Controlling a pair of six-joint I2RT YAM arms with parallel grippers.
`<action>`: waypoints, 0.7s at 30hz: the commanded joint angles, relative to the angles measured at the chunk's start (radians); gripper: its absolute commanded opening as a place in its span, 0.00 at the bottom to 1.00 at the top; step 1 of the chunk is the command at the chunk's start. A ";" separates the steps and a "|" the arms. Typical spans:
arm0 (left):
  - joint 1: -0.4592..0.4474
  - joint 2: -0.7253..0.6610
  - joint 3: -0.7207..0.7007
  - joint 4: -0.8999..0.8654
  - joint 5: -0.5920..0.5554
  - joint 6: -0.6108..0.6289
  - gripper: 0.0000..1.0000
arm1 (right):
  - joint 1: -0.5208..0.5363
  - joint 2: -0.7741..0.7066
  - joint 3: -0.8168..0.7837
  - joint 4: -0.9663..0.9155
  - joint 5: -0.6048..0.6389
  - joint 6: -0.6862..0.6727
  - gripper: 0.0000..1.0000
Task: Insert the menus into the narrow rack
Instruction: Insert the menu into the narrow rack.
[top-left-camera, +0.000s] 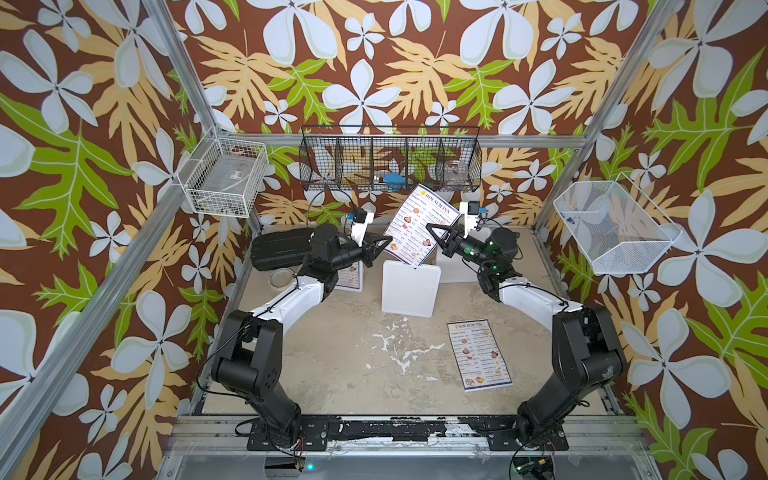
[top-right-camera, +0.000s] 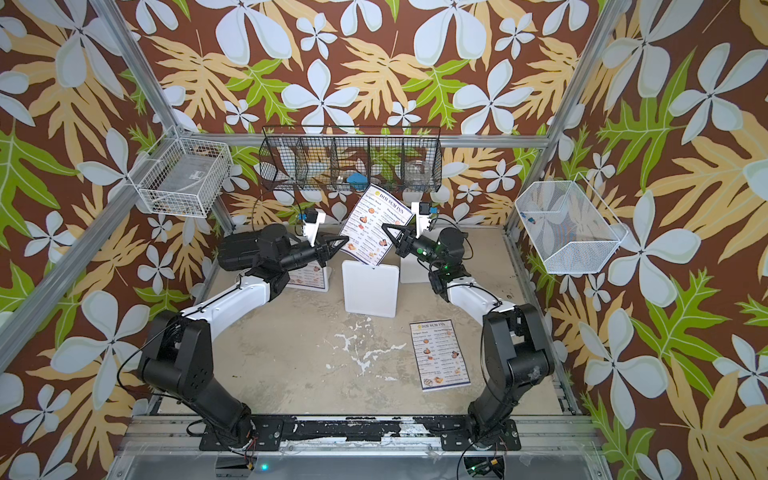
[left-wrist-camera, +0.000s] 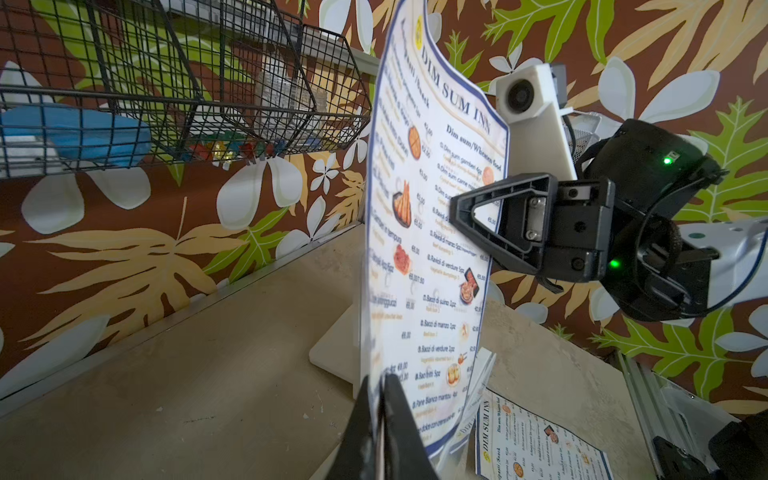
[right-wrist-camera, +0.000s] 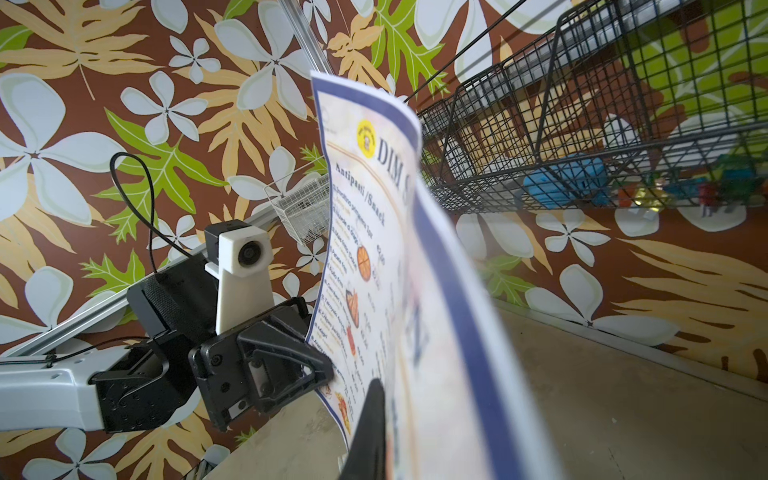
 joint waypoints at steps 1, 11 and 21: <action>0.002 0.004 0.006 0.014 0.006 -0.002 0.09 | 0.003 -0.011 -0.008 0.013 0.007 -0.015 0.02; 0.001 0.022 0.013 0.014 0.019 -0.006 0.17 | 0.003 -0.040 -0.050 0.020 -0.010 -0.065 0.01; 0.002 -0.006 -0.027 0.028 -0.006 -0.004 0.57 | 0.001 -0.070 -0.089 0.015 -0.067 -0.147 0.00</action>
